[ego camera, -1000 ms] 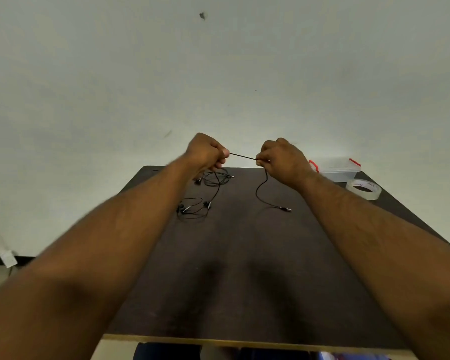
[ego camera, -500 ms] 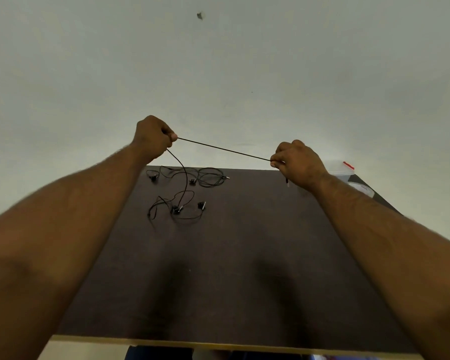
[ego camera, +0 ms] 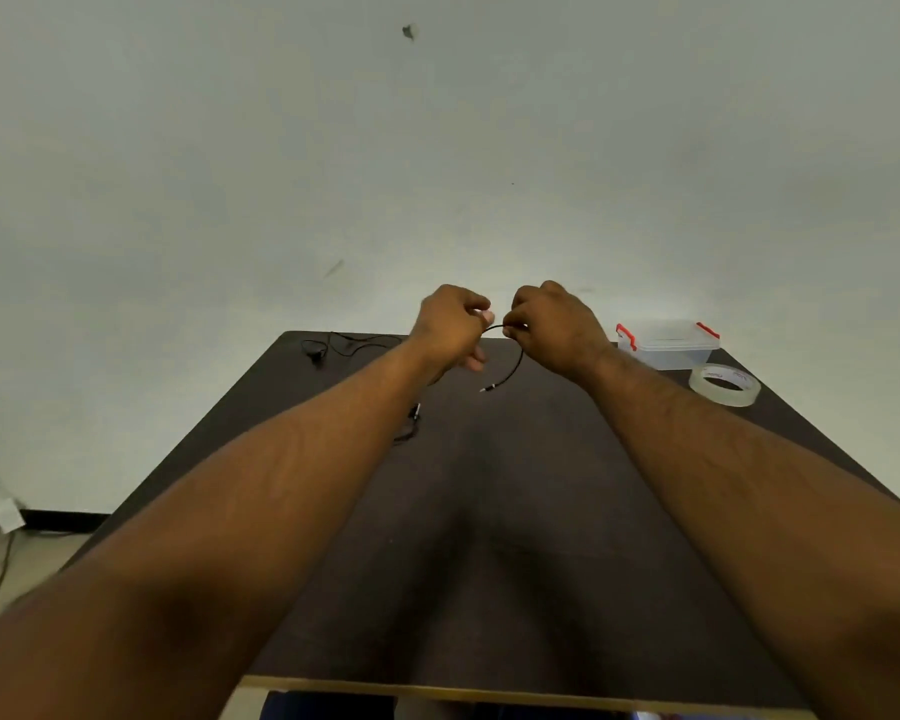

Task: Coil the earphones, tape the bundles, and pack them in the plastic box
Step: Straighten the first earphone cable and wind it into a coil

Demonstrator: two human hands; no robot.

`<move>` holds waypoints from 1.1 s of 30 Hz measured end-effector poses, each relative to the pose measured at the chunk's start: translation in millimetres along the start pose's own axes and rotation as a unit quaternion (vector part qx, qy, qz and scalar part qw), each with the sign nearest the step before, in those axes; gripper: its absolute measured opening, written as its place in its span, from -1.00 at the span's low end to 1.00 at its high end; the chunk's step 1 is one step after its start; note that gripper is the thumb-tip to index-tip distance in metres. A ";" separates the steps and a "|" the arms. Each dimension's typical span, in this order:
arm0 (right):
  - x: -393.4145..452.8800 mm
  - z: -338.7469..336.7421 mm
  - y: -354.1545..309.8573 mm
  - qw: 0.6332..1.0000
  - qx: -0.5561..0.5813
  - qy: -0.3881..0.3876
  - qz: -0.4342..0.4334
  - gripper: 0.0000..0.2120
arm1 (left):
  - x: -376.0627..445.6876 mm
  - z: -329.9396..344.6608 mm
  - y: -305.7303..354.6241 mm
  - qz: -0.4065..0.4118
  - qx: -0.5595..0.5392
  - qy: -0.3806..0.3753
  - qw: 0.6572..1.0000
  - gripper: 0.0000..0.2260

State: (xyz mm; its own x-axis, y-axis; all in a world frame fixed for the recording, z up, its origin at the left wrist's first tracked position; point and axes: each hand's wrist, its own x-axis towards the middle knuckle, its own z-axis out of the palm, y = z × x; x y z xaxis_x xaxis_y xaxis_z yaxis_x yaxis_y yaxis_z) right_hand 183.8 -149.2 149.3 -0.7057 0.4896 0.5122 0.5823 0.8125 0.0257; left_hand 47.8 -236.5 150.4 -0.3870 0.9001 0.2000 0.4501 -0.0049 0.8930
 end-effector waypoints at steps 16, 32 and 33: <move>-20.9 -14.5 33.4 0.997 0.049 -0.031 0.043 -0.79 | 29.1 -57.6 4.2 0.075 0.129 0.102 0.983 -0.89; -42.2 -10.4 -14.4 0.796 0.552 -0.177 0.175 -0.85 | 33.1 -67.9 15.8 0.142 0.130 0.147 0.970 -0.88; -45.7 -11.3 -21.5 0.747 0.608 -0.197 0.182 -0.83 | 32.5 -67.1 15.9 0.149 0.121 0.144 0.971 -0.89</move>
State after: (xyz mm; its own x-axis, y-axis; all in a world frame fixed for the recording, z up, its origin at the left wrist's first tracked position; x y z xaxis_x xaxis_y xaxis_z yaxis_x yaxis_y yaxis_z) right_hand 208.2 -192.7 135.1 -0.7928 0.6094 -0.0028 0.1362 0.1727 -0.9755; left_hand -11.7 -236.6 198.1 -0.4039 0.7146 0.5712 0.7397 -0.1123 0.6635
